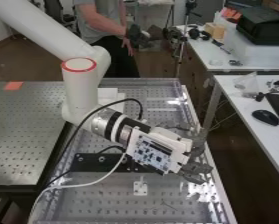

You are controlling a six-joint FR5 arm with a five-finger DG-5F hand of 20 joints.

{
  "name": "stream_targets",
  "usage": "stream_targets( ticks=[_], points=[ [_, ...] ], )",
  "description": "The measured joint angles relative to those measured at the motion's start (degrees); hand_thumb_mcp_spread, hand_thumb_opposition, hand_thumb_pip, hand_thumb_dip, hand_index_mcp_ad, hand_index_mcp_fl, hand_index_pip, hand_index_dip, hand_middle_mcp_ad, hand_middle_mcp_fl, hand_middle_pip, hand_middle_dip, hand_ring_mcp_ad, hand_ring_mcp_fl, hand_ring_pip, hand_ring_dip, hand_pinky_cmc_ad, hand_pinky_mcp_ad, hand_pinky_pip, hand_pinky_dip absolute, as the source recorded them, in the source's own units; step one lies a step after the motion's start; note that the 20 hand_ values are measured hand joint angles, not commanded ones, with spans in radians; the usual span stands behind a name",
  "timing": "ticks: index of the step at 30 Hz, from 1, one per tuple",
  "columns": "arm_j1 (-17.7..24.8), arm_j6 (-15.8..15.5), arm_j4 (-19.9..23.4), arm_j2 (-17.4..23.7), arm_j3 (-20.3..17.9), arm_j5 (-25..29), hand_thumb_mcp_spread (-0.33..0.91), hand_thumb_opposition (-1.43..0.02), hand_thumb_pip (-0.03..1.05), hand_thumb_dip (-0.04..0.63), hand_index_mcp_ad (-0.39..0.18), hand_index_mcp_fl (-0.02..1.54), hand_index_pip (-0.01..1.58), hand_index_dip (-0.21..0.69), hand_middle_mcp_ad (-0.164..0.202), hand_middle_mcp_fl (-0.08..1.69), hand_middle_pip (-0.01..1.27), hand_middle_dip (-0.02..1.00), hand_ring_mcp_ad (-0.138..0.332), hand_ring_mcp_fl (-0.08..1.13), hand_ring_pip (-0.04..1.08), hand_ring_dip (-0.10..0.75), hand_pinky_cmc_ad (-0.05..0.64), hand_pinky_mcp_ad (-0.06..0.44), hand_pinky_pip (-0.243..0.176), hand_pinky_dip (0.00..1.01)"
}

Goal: Grab the chopstick and place it in the clear container

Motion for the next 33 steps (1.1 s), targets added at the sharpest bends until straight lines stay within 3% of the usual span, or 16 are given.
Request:
stream_targets(
  ticks=[12,19,21,33],
  points=[
    [-0.1,-0.38,-0.41,-0.24,0.38,0.46,0.63,-0.88,0.53,0.325,-0.204,0.79,0.85,0.117,0.063,0.84,0.43,0.64,0.173,0.48,0.08,0.332,0.37,0.166,-0.037,0.19],
    [0.02,-0.46,-0.45,-0.3,0.53,1.02,0.7,-0.99,0.51,0.295,-0.269,0.87,0.94,0.171,0.065,0.91,0.46,0.64,0.164,0.49,0.08,0.332,0.384,0.166,-0.019,0.19],
    [0.04,-0.54,-0.35,-0.31,0.55,1.08,0.72,-1.0,0.5,0.288,-0.271,0.89,0.94,0.171,0.059,1.0,0.52,0.64,0.169,0.49,0.08,0.332,0.387,0.166,-0.019,0.19],
    [0.14,-2.36,-1.17,-0.48,1.52,1.02,0.75,-1.04,0.5,0.286,-0.258,0.97,0.87,0.202,0.037,1.02,0.54,0.65,0.166,0.53,0.09,0.377,0.398,0.185,-0.003,0.18]
  ],
)
